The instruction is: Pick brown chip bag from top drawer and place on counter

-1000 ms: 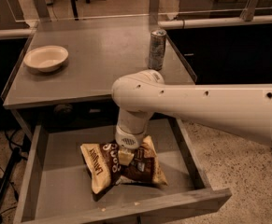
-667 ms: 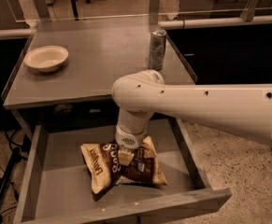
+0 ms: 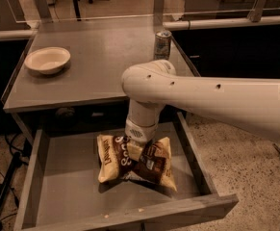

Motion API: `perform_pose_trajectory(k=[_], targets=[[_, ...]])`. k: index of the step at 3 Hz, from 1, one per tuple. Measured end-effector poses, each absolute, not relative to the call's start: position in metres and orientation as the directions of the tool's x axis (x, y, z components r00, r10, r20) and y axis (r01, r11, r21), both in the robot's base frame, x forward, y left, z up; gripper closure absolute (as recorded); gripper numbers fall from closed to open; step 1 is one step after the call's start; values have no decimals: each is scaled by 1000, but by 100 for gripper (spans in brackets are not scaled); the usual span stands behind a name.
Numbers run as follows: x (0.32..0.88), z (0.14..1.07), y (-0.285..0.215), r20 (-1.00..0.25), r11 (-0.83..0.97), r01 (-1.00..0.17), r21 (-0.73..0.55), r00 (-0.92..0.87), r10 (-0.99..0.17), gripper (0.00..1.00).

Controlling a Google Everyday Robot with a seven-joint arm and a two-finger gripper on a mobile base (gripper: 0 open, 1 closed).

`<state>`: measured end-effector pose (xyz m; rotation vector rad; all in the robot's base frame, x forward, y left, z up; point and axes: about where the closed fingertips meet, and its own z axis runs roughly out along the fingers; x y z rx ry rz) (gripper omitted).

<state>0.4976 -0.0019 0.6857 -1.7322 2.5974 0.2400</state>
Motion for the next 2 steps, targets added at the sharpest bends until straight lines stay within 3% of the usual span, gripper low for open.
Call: perform_pose_trajectory(k=[2], targets=[[503,697,-16,-58,482,-867,128,-491,-869,100]])
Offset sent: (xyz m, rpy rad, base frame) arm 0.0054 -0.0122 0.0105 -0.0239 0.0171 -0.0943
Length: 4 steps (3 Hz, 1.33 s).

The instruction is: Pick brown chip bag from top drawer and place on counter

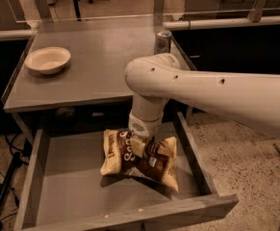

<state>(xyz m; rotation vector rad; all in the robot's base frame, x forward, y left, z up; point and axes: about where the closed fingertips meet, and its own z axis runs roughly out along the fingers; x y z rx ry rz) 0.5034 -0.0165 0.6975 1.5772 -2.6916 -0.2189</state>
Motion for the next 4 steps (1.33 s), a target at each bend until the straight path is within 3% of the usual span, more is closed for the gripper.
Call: perform_pose_trajectory(k=[4], targets=[[486,764,-47,-128,538,-835,116,-550,-825,100]])
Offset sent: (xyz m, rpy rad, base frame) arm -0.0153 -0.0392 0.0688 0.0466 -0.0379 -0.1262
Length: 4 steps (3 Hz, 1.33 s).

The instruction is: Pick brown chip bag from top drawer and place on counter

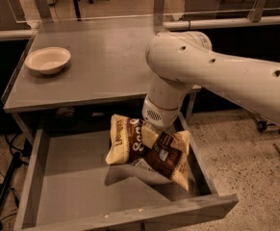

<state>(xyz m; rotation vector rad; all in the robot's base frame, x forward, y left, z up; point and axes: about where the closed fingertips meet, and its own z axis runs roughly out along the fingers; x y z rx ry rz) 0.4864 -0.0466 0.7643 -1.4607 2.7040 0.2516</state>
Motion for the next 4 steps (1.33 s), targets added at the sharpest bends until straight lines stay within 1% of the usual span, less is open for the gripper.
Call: perform_pose_trajectory(k=[2,3,4], targets=[[480,802,-39,-194,516,-853,76,-520,-832,100],[476,836,-37,-238,507,-862,16,-496,-835,100],[476,837,-37,-240,507,-862,13,-495,-835,100]])
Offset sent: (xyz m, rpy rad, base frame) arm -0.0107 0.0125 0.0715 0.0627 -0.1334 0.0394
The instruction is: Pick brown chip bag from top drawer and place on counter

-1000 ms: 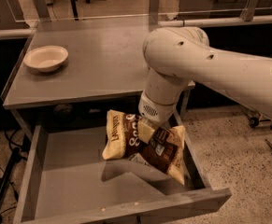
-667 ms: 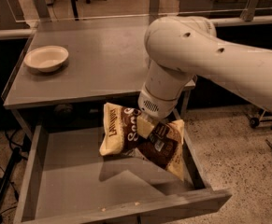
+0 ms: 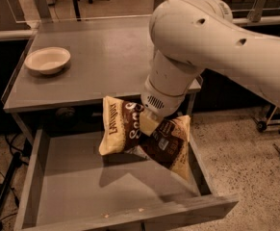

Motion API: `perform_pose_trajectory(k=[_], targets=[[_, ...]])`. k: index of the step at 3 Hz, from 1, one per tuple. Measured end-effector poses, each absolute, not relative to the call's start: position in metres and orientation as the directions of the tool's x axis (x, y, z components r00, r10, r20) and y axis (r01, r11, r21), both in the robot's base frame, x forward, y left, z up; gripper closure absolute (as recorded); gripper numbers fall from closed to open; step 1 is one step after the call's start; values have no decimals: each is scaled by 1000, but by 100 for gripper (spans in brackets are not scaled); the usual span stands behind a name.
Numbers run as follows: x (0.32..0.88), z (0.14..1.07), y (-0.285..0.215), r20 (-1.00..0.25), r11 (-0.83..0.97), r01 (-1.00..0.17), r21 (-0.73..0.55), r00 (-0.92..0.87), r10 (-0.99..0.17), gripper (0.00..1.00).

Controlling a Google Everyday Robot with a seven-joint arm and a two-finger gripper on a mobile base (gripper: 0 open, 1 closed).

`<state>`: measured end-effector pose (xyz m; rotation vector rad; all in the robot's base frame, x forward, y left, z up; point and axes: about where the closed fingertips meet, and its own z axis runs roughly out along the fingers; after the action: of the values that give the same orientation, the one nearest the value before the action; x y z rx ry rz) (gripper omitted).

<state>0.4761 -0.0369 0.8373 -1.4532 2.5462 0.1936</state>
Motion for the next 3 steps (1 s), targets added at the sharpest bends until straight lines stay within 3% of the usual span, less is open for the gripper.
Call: perform_pose_trajectory(k=[3], targets=[[507,896,-27,-277,586,-808,-55,-552,-787,100]])
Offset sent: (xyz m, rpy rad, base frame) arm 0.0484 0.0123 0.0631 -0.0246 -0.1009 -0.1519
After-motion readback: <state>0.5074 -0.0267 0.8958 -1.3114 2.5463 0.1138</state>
